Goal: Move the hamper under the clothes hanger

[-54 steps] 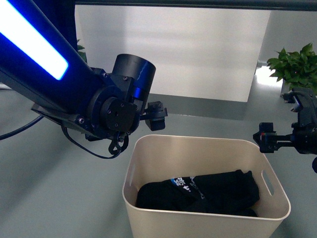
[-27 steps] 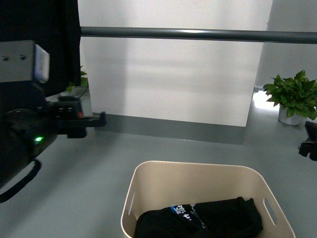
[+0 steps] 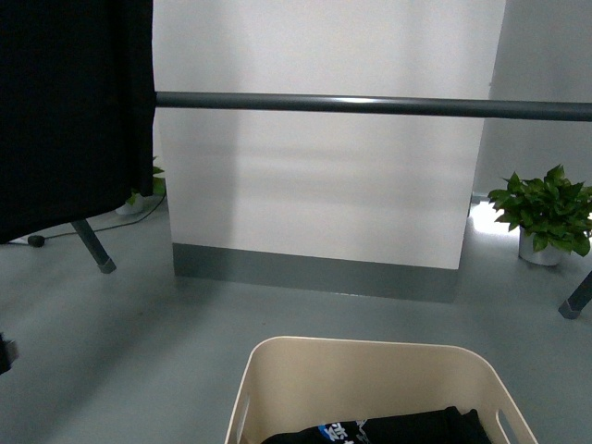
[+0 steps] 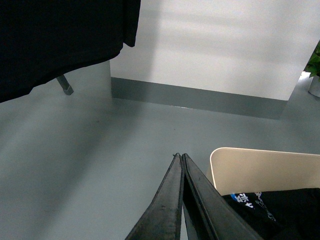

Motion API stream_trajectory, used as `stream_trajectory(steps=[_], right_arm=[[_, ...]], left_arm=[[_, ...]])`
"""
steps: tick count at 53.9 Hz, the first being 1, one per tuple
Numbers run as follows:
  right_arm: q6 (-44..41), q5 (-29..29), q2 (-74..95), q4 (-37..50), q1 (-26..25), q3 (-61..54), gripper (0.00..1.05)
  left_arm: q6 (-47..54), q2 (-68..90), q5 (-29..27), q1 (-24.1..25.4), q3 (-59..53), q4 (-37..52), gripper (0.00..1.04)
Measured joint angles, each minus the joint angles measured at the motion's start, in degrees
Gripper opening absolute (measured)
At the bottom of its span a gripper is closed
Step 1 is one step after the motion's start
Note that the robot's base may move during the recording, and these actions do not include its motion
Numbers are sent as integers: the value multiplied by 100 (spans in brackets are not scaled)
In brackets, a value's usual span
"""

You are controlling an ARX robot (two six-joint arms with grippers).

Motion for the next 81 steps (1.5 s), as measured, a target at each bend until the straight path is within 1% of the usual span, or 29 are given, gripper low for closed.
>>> stream_trajectory(steps=[7,11,15,16,17,18,24,33,51,61,81], right_arm=[[-2,0,-697,-385,0,-330,2],[0,0,-1349,-1058,0,-400,2],[0,0,-1954,-1399,0,-540,2],[-2,0,-2035,-1449,0,-562,2],[0,0,-2157,-1528,0,-599,2],[-2,0,-2227,-1578,0,-623,2],[-2,0,-2682,-1917,0,-765,2],[-2,0,-3399,-2461,0,-914,2],[0,0,-5171,-4006,0,-1086,2],[0,0,-5939,-4721,0,-1088,2],[-2,-2,-6894,-5648,0,-1088,2]], left_arm=[[0,-601,142,129,-358,-243,4],[0,-970,205,208,-540,-433,4],[0,-1386,286,280,-715,-682,4],[2,-1482,363,326,-750,-741,4],[4,-1633,597,450,-804,-841,4],[7,-1700,640,507,-826,-887,4],[7,-2151,673,697,-951,-1204,4],[9,-2905,717,713,-1117,-1784,4],[22,-4614,715,715,-1231,-3261,4],[22,-5421,715,715,-1231,-4011,4],[22,-6384,715,715,-1233,-4942,4]])
